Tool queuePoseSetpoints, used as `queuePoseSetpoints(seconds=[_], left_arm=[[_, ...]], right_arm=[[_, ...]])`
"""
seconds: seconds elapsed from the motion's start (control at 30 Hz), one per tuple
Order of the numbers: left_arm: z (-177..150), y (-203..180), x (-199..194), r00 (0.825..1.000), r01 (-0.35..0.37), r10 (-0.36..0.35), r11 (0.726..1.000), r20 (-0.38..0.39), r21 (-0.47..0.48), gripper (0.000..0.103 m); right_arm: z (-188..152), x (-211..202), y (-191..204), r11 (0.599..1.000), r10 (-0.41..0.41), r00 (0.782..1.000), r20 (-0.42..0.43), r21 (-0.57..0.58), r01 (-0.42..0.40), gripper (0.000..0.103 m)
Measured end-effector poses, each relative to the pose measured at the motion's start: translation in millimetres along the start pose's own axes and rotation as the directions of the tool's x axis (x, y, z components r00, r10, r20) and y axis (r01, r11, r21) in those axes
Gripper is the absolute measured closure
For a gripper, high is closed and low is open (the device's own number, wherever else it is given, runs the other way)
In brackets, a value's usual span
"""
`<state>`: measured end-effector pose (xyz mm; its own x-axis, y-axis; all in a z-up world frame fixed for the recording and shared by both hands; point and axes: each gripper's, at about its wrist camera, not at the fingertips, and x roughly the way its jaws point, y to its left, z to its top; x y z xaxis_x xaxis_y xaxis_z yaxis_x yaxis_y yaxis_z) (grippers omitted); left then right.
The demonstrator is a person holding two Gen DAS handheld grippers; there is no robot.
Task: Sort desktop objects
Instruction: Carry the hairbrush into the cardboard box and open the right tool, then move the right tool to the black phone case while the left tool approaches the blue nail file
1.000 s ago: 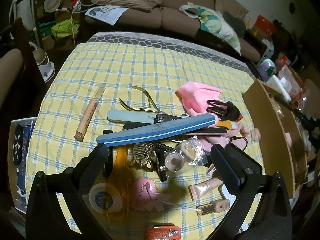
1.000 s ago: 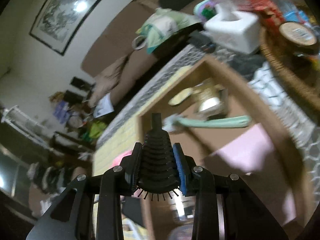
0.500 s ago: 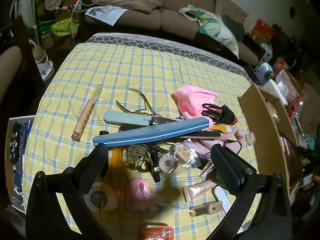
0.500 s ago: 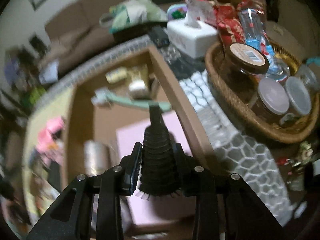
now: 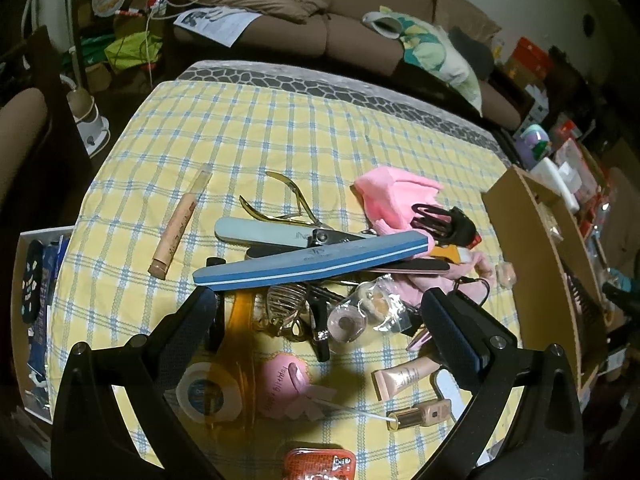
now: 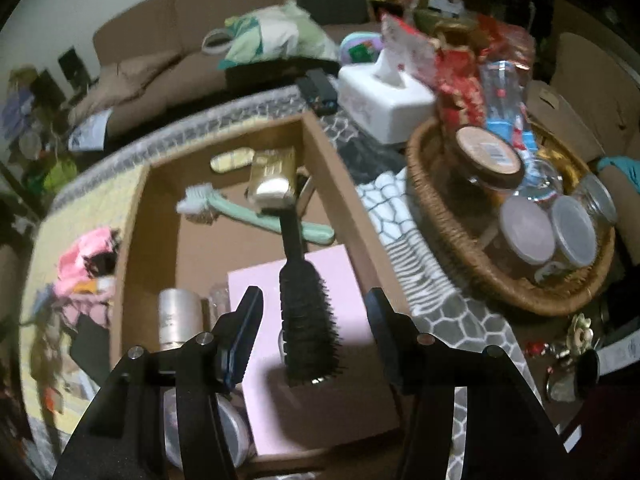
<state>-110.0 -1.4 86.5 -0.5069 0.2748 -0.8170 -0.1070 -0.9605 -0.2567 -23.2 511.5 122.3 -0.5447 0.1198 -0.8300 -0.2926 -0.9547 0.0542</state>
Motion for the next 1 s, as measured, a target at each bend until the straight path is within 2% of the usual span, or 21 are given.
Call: queuePoseSetpoints(seconds=[0.1, 0.17, 0.3, 0.4, 0.47, 0.57, 0.67, 0.77, 0.83, 0.93, 1.0], left_arm=[[0, -4, 1, 1.0, -0.001, 0.001, 1.0, -0.005, 0.012, 0.0], [0, -5, 2, 1.0, -0.001, 0.002, 1.0, -0.006, 0.017, 0.0], [0, -6, 4, 1.0, -0.003, 0.003, 1.0, -0.011, 0.02, 0.0], [1, -4, 5, 1.0, -0.007, 0.007, 1.0, -0.011, 0.02, 0.0], [2, -3, 4, 1.0, -0.019, 0.019, 0.999, -0.005, 0.026, 0.0], [4, 1, 2, 0.996, -0.084, 0.083, 0.995, 0.017, 0.062, 0.0], [4, 5, 3, 0.992, -0.126, 0.124, 0.987, 0.028, 0.097, 0.0], [2, 5, 10, 0.99, -0.138, 0.135, 0.981, 0.029, 0.139, 0.0], [1, -1, 17, 0.985, -0.171, 0.167, 0.966, 0.041, 0.195, 0.0], [-2, -12, 28, 0.975, -0.223, 0.214, 0.931, 0.064, 0.289, 0.004], [-4, -20, 34, 0.973, -0.23, 0.219, 0.916, 0.07, 0.33, 0.006]], right_arm=[[-1, 23, 11, 0.998, -0.023, 0.999, -0.039, -0.052, 0.021, 0.052], [-2, 34, 14, 0.995, -0.062, 0.996, -0.057, -0.083, 0.057, 0.068], [-6, 46, 10, 0.997, -0.045, 0.993, -0.105, -0.066, 0.038, 0.07], [-5, 41, 6, 0.999, -0.019, 0.995, -0.095, -0.034, 0.015, 0.065], [-4, 32, 7, 1.0, -0.018, 0.997, -0.073, -0.015, 0.017, 0.047], [0, 12, 18, 1.0, -0.003, 1.0, -0.008, -0.017, 0.003, 0.047], [6, -16, 43, 0.996, 0.092, 0.994, 0.064, -0.027, -0.09, 0.047], [6, -33, 74, 0.974, 0.223, 0.971, 0.086, -0.05, -0.219, 0.045], [3, -39, 103, 0.95, 0.305, 0.95, 0.073, -0.092, -0.298, 0.044], [-4, -38, 145, 0.922, 0.365, 0.93, 0.038, -0.155, -0.355, 0.044], [-10, -34, 173, 0.904, 0.39, 0.921, 0.005, -0.195, -0.381, 0.044]])
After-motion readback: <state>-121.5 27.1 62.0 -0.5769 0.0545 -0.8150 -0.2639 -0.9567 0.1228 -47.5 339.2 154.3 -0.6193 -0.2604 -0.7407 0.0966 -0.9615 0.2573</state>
